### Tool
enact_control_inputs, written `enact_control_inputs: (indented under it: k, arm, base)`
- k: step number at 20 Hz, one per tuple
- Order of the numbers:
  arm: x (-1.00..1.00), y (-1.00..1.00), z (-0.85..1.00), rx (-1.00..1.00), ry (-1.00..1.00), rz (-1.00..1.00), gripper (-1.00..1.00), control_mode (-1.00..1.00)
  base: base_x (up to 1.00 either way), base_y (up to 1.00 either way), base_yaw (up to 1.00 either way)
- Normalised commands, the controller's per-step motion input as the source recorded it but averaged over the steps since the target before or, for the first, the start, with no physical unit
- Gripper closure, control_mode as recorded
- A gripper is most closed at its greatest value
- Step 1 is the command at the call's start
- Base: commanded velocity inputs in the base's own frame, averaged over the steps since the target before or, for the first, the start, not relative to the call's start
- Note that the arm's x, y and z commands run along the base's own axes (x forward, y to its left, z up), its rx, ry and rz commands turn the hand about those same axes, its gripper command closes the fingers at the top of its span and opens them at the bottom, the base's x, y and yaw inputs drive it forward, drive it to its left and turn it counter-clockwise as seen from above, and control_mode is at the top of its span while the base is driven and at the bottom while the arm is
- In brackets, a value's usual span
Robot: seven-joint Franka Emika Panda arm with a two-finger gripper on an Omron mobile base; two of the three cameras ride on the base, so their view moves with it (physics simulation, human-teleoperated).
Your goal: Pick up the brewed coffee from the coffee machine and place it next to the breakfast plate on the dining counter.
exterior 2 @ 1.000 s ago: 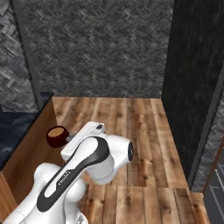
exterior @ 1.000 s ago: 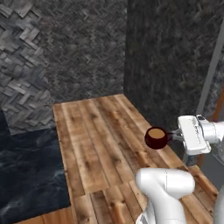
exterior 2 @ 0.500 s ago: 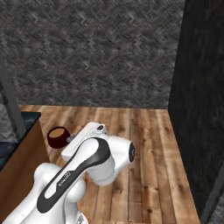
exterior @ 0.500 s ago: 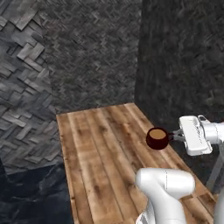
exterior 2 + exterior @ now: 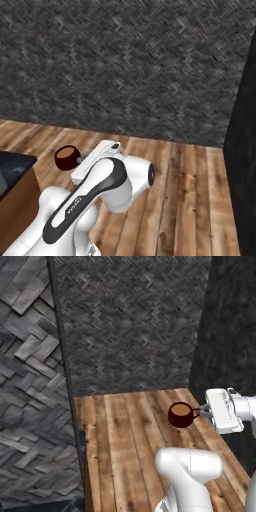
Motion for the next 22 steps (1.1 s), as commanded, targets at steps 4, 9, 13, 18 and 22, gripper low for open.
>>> enact_control_inputs:
  k: [4, 9, 13, 18, 22]
  arm:
    - [0.00, 0.00, 0.00, 0.00, 0.00, 0.00, 1.00, 1.00]
    - [0.00, 0.00, 0.00, 0.00, 0.00, 0.00, 1.00, 1.00]
    - [0.00, 0.00, 0.00, 0.00, 0.00, 0.00, 1.00, 1.00]
    - [0.00, 0.00, 0.00, 0.00, 0.00, 0.00, 1.00, 1.00]
    - [0.00, 0.00, 0.00, 0.00, 0.00, 0.00, 1.00, 1.00]
  base:
    - [1.00, -0.35, 0.39]
    - [1.00, -0.11, 0.53]
    - [1.00, -0.05, 0.62]
    - [1.00, -0.05, 0.65]
    - [1.00, -0.04, 0.66]
